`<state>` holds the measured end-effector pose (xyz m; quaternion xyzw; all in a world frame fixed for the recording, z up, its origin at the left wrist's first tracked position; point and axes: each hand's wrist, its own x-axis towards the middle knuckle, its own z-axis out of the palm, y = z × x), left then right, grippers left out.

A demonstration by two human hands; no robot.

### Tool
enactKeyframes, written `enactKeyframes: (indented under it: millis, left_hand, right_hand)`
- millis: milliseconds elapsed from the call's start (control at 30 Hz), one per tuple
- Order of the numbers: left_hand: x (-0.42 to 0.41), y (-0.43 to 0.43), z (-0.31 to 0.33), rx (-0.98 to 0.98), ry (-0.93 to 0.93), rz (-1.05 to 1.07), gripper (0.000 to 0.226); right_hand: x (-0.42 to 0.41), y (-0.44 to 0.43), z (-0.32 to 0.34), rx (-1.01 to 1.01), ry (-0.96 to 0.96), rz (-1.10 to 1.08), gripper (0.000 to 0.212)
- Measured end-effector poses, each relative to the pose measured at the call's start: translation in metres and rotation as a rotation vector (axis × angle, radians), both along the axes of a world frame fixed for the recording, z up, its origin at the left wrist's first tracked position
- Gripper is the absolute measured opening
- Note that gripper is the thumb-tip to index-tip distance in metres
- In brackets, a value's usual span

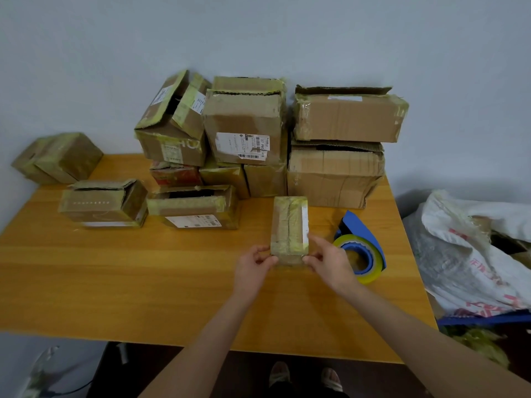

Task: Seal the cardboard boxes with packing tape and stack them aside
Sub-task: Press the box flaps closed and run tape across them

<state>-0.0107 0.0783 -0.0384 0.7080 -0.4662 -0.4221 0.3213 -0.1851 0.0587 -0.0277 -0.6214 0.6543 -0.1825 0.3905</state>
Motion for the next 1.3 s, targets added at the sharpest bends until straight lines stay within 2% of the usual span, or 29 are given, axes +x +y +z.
enactKeyframes:
  millis: [133,233,333,400,500,600,867,1067,1133,1200,1300]
  left_hand:
    - [-0.003,-0.004,0.000,0.013,-0.106,-0.004,0.024]
    - [-0.006,-0.007,0.002,0.000,-0.256,-0.060,0.022]
    - [-0.007,-0.011,0.006,0.017,-0.480,-0.175,0.037]
    - [-0.009,-0.017,0.006,-0.002,-0.556,-0.237,0.055]
    - [-0.010,-0.023,0.006,-0.023,-0.558,-0.314,0.078]
    - [-0.007,-0.025,0.007,-0.034,-0.503,-0.341,0.083]
    - [0.002,-0.022,0.009,-0.052,-0.320,-0.360,0.073]
    - [-0.005,-0.029,0.010,-0.038,-0.444,-0.253,0.030]
    - [-0.001,-0.031,0.010,-0.008,-0.461,-0.269,0.030]
    - [0.002,-0.030,0.011,0.018,-0.448,-0.276,0.030]
    - [0.002,-0.029,0.012,0.042,-0.324,-0.249,0.035]
  right_hand:
    - [0.002,-0.002,-0.004,-0.033,0.045,0.007,0.064]
    - [0.002,-0.005,-0.004,-0.067,0.219,0.066,0.062]
    - [0.002,-0.012,0.003,-0.080,0.404,0.188,0.062]
    - [0.004,-0.018,0.007,-0.103,0.467,0.244,0.065]
    - [0.007,-0.024,0.007,-0.118,0.497,0.273,0.064]
    - [0.008,-0.025,-0.001,-0.123,0.462,0.261,0.059]
    - [0.005,-0.028,0.005,-0.066,0.344,0.230,0.053]
    - [0.010,-0.033,0.004,-0.015,0.303,0.115,0.041]
    - [0.005,-0.036,0.003,0.024,0.241,0.061,0.040]
    - [0.001,-0.037,0.001,0.069,0.185,0.018,0.049]
    - [0.005,-0.034,-0.004,0.135,0.152,-0.028,0.056]
